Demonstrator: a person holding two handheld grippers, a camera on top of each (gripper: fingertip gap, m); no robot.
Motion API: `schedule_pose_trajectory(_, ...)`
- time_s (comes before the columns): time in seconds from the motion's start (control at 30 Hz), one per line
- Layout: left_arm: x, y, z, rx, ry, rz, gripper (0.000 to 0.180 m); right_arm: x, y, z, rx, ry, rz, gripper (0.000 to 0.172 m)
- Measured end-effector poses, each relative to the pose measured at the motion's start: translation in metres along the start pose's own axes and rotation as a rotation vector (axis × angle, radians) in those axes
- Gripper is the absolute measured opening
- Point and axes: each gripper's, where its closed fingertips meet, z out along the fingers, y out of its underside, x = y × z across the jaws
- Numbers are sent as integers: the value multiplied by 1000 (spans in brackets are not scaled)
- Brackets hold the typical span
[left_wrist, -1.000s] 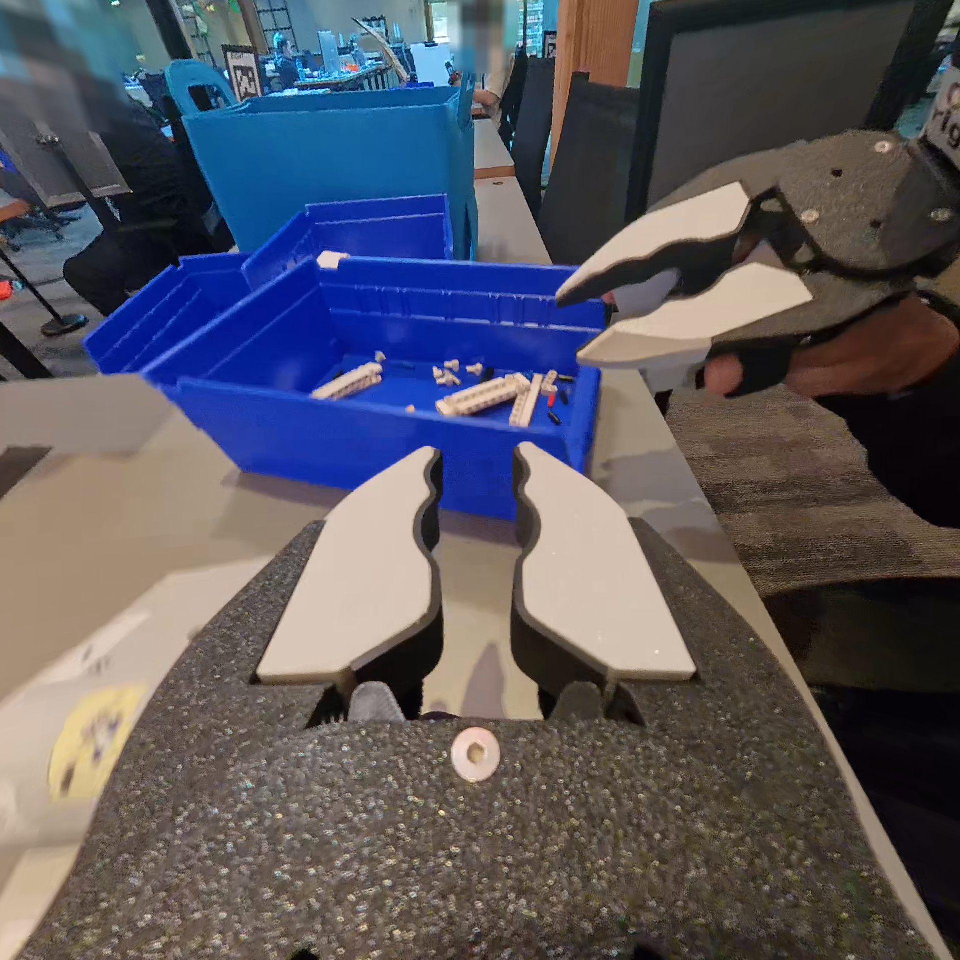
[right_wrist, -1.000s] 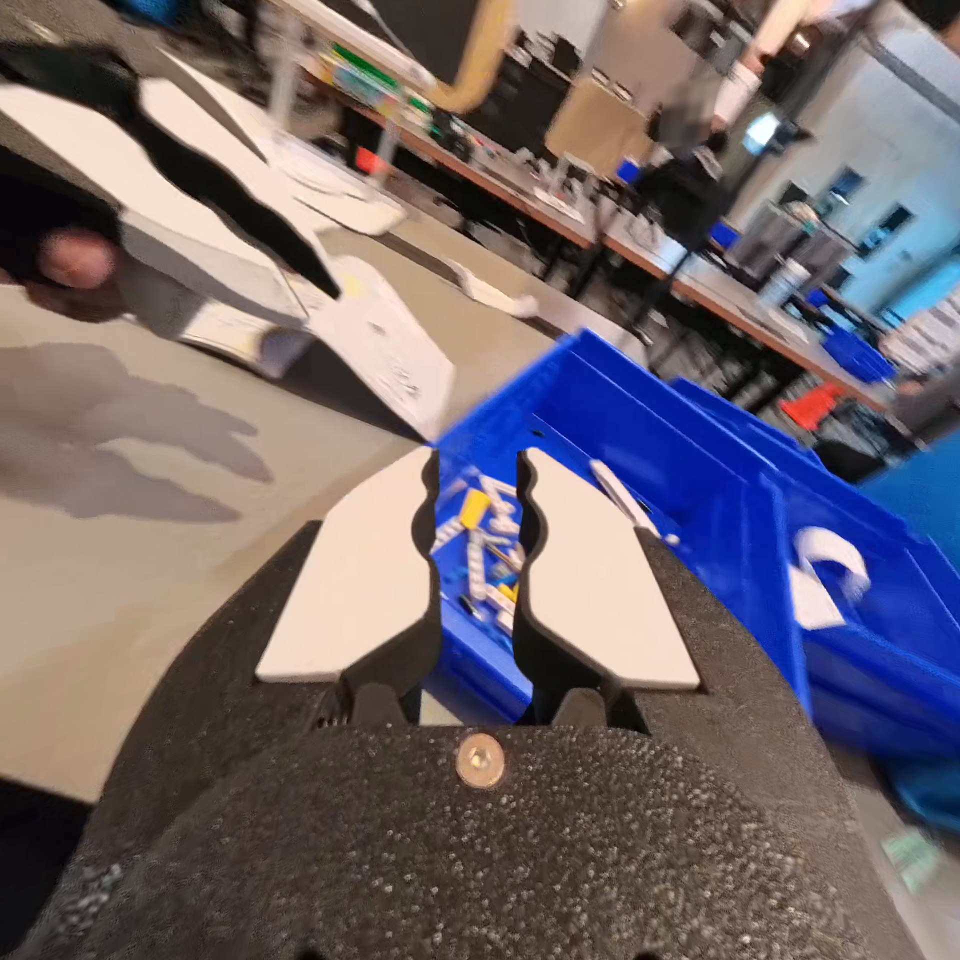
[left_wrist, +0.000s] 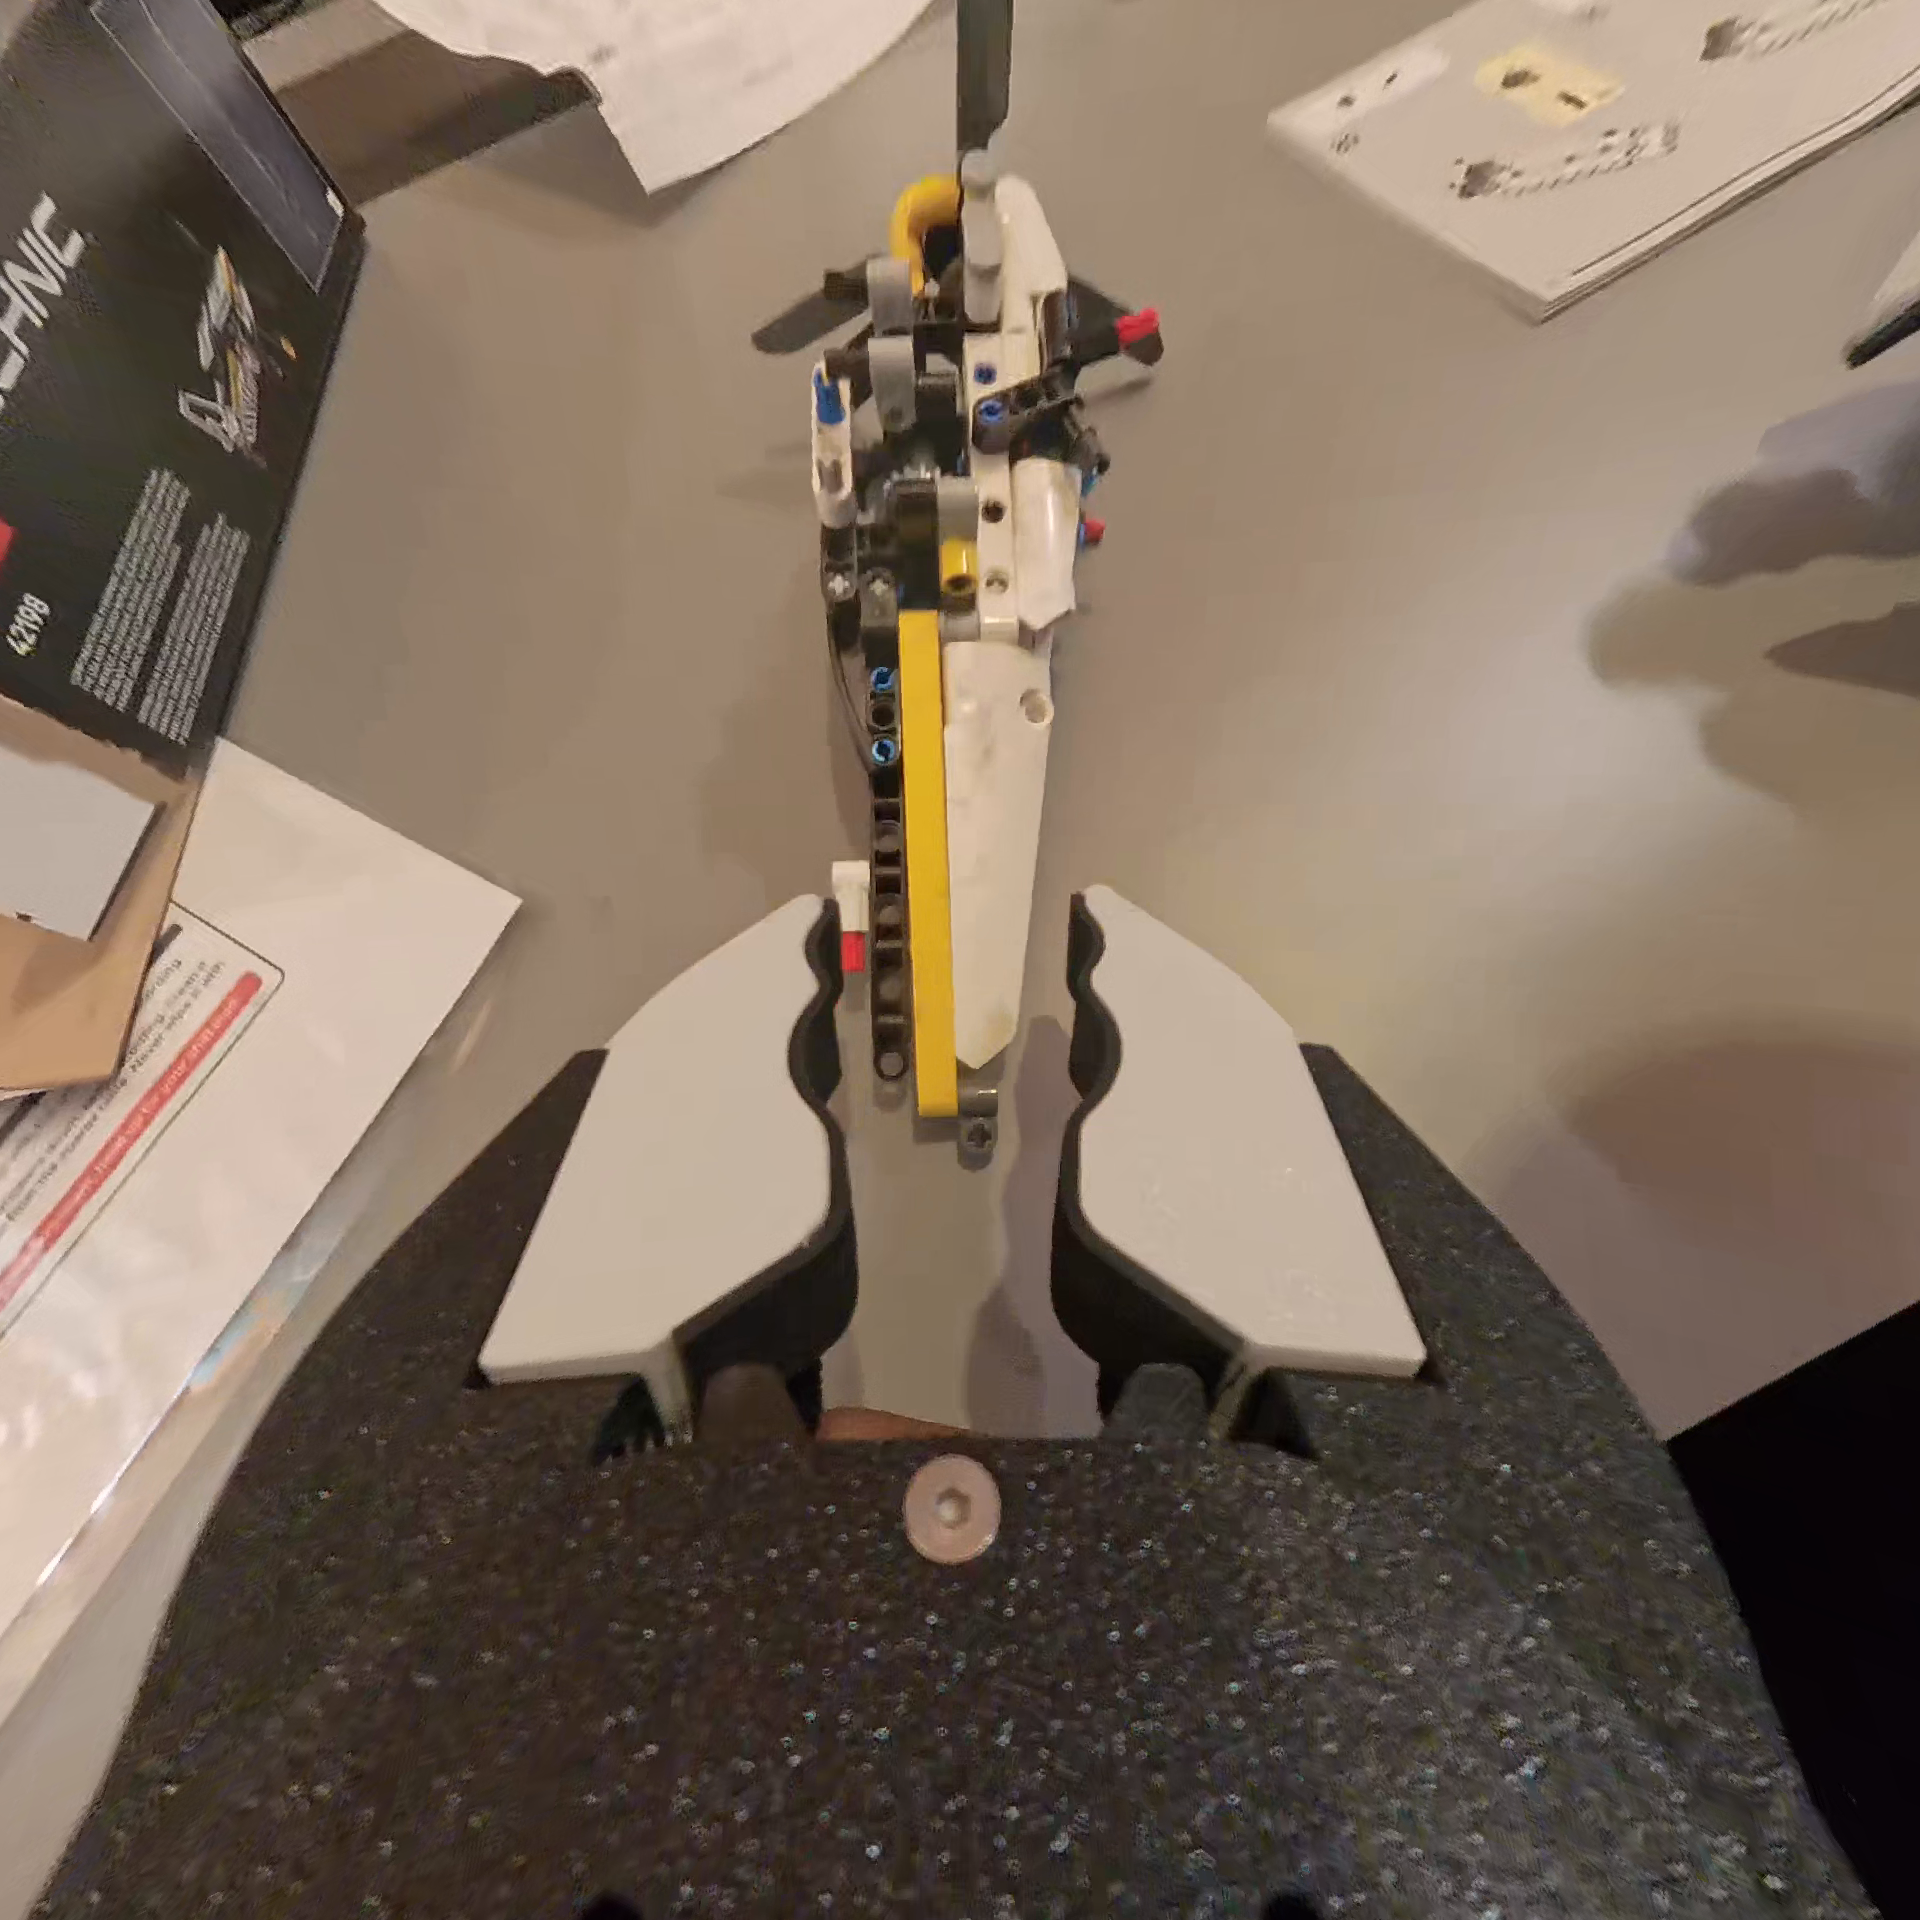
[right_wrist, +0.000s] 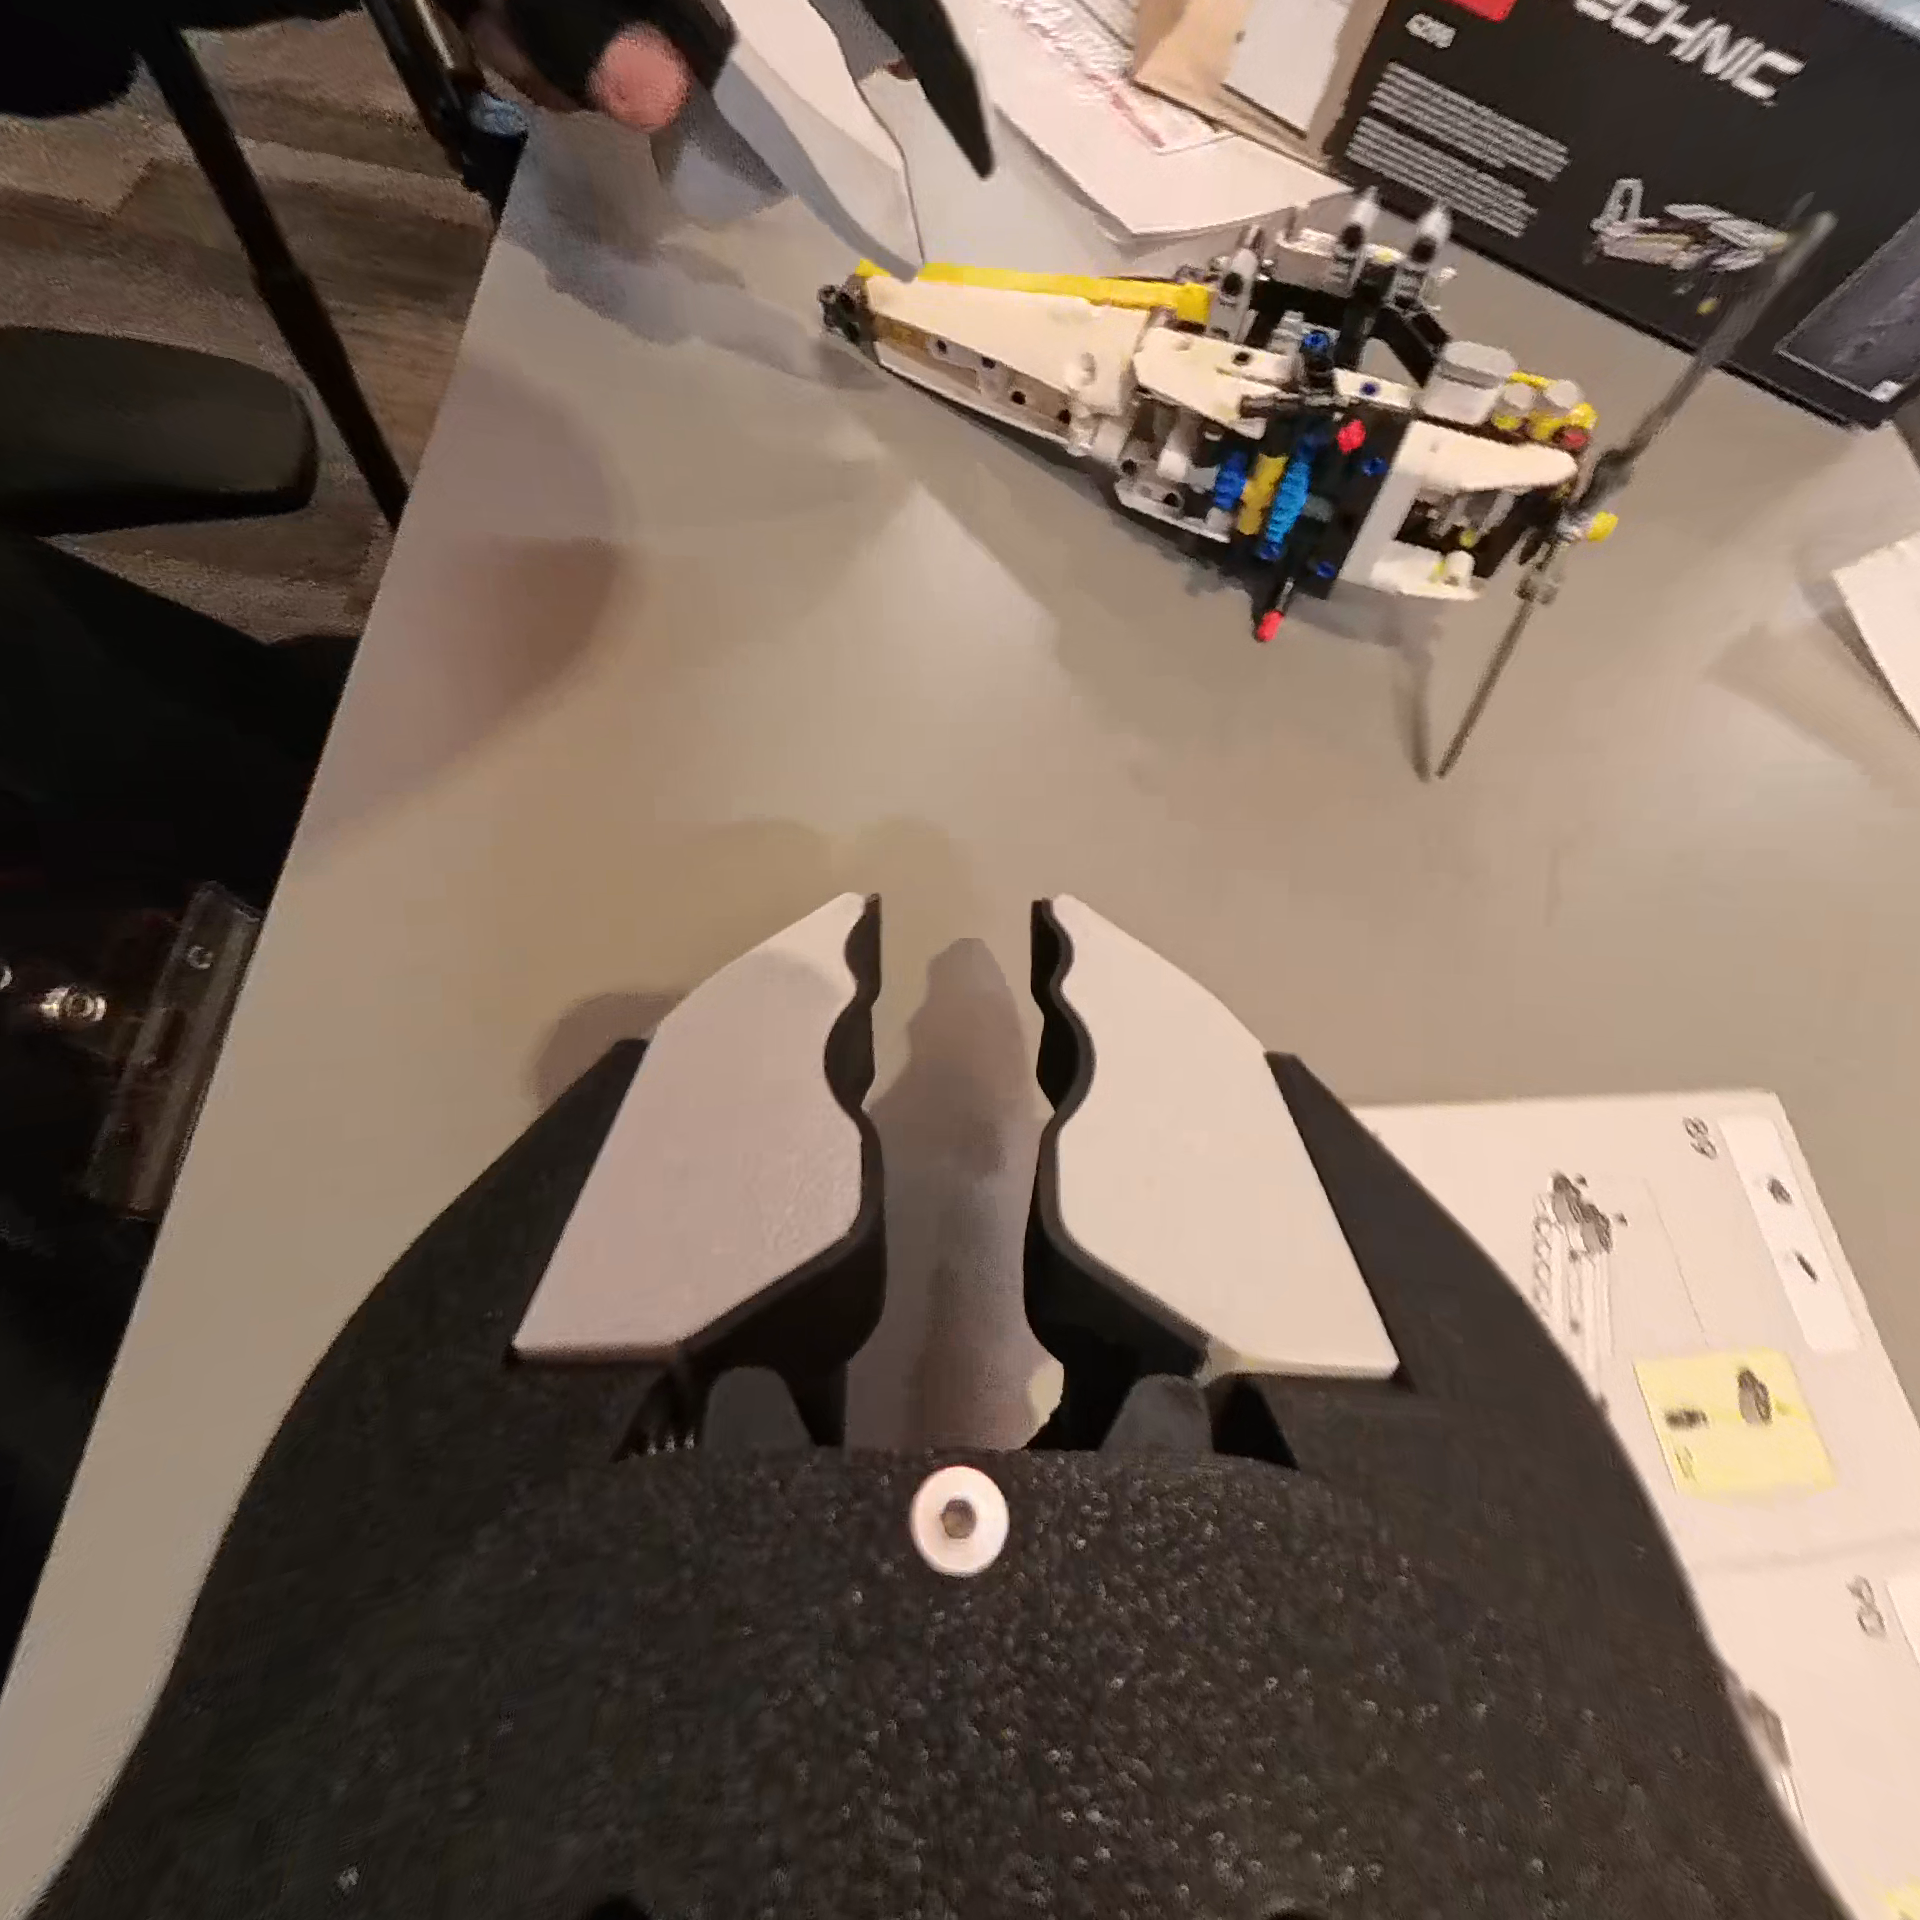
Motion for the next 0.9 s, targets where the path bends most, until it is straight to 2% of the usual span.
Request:
schedule_pose_trajectory(0.13, -4, -4, 13, -33, 13, 24, 46, -5, -2, 13, -16, -23, -15, 27)
schedule_pose_trajectory(0.3, -2, -18, 37, -91, -2, 130, 53, -3, 4, 15, -27, 8, -8, 27)
schedule_pose_trajectory(0.4, -3, -12, 51, -166, -24, 172, 54, -1, 8, 14, -29, 27, 5, 27)
schedule_pose_trajectory(0.5, -5, -3, 60, -220, -32, 179, 53, 2, 9, 13, -23, 35, 14, 27)
schedule_pose_trajectory(0.6, -6, -1, 62, -235, -24, 98, 50, 5, 7, 14, -12, 41, 12, 27)
schedule_pose_trajectory(0.7, 10, -6, 59, -226, 52, -20, 49, 10, 3, 14, 7, 62, 9, 27)
schedule_pose_trajectory(0.77, 42, -15, 54, -183, 210, -87, 56, 13, 0, 13, 21, 79, 6, 28)
schedule_pose_trajectory(0.83, 65, -22, 46, -159, 327, -102, 54, 17, -2, 11, 35, 96, 4, 28)
schedule_pose_trajectory(0.9, 69, -26, 40, -133, 349, -82, 54, 21, -4, 10, 48, 109, 12, 28)
